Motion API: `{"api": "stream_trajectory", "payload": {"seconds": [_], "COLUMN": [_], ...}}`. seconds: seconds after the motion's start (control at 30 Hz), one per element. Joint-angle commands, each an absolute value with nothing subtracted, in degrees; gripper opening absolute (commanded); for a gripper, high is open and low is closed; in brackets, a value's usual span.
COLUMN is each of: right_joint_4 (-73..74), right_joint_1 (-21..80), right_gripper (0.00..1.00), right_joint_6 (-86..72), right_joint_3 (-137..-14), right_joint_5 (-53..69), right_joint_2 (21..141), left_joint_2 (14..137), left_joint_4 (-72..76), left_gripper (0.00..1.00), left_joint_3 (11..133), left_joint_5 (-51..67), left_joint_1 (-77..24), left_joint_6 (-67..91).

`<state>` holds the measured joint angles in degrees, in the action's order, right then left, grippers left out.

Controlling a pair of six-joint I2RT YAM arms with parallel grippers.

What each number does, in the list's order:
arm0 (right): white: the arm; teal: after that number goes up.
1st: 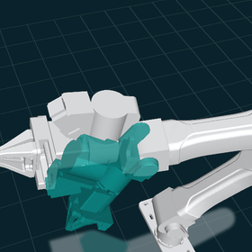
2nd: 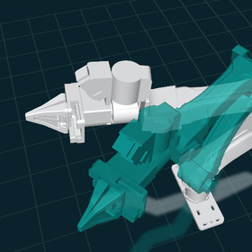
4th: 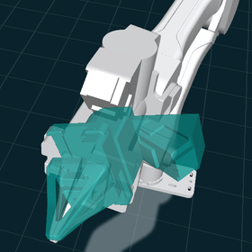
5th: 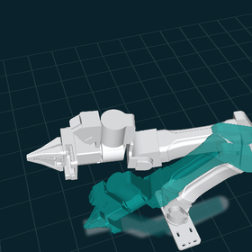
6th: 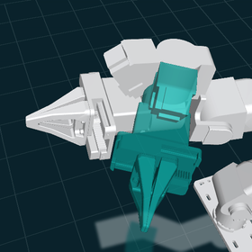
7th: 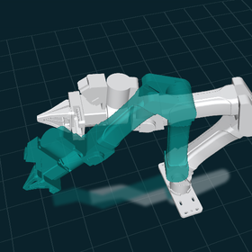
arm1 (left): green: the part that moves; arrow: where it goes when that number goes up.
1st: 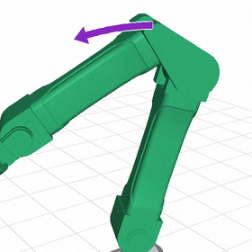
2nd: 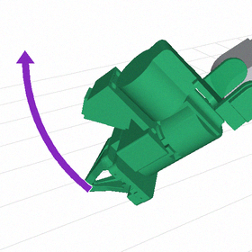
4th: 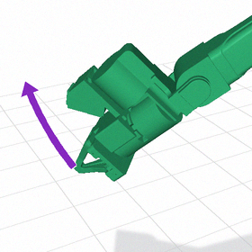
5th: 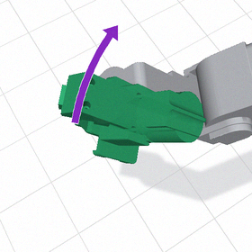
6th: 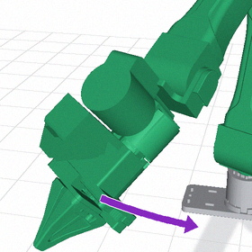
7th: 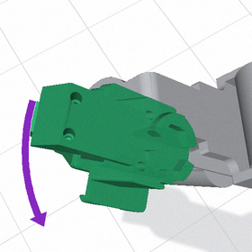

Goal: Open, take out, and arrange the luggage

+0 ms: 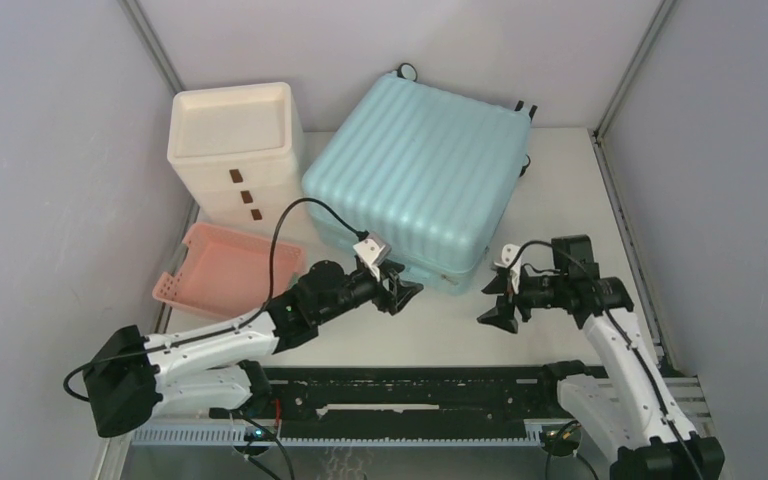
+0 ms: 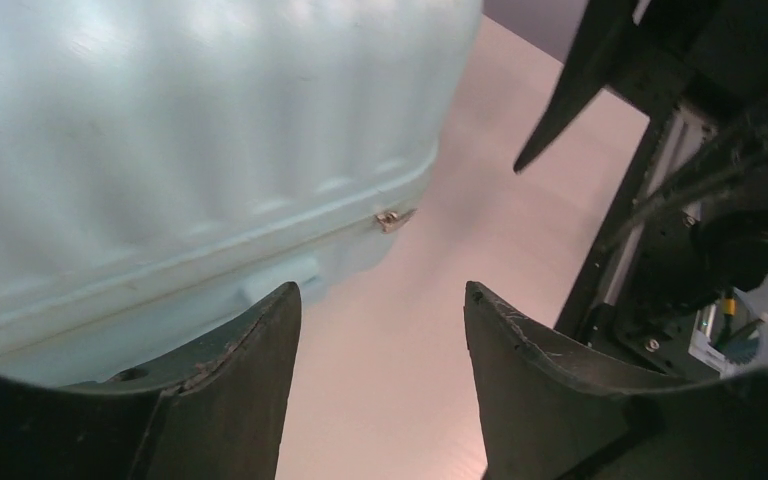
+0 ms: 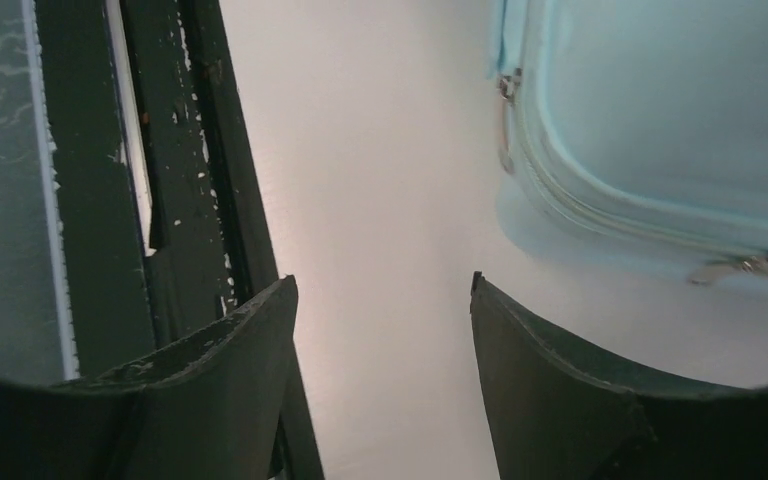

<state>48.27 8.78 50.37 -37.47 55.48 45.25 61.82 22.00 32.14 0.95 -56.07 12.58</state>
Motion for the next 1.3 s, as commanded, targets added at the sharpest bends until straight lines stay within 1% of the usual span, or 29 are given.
{"api": "stream_trajectory", "payload": {"seconds": [0.0, 0.13, 0.2, 0.37, 0.5, 0.7, 0.83, 1.03, 1.27], "right_joint_4": [64.24, 70.93, 68.78, 58.96, 55.91, 55.0, 55.19, 53.4, 53.71], "right_joint_1": [2.75, 0.43, -1.92, -2.77, -3.9, -5.88, -6.63, -7.46, -6.73], "right_gripper": [0.71, 0.66, 0.65, 0.66, 0.66, 0.66, 0.66, 0.66, 0.66], "right_joint_6": [57.83, 61.14, 58.25, 48.17, 44.92, 44.82, 44.79, 43.84, 44.12], "right_joint_3": [-45.08, -48.31, -48.68, -48.71, -48.69, -49.07, -49.49, -48.77, -48.72], "right_joint_5": [61.25, 64.69, 65.12, 65.09, 66.39, 61.42, 57.99, 56.25, 54.46], "right_joint_2": [51.99, 58.49, 58.6, 57.08, 59.01, 60.83, 59.64, 58.4, 56.99], "left_joint_2": [63.88, 65.79, 66.65, 69.05, 70.75, 73.74, 76.0, 82.35, 87.24], "left_joint_4": [25.41, 26.75, 27.09, 30.89, 27.76, 25.55, 26.56, 33.11, 44.96], "left_gripper": [0.66, 0.66, 0.66, 0.66, 0.65, 0.63, 0.63, 0.62, 0.6], "left_joint_3": [30.21, 30.21, 30.51, 30.92, 32.84, 34.65, 35.84, 37.26, 34.76], "left_joint_5": [-2.69, -6.2, -7.53, -8.17, -9.41, -10.57, -10.69, -10.12, -14.97], "left_joint_1": [-59.1, -60.09, -60.18, -60.72, -60.73, -61.21, -61.61, -62.25, -63.69], "left_joint_6": [17.34, 21.69, 24.14, 27.23, 27.44, 29.84, 28.57, 26.91, 23.99]}}
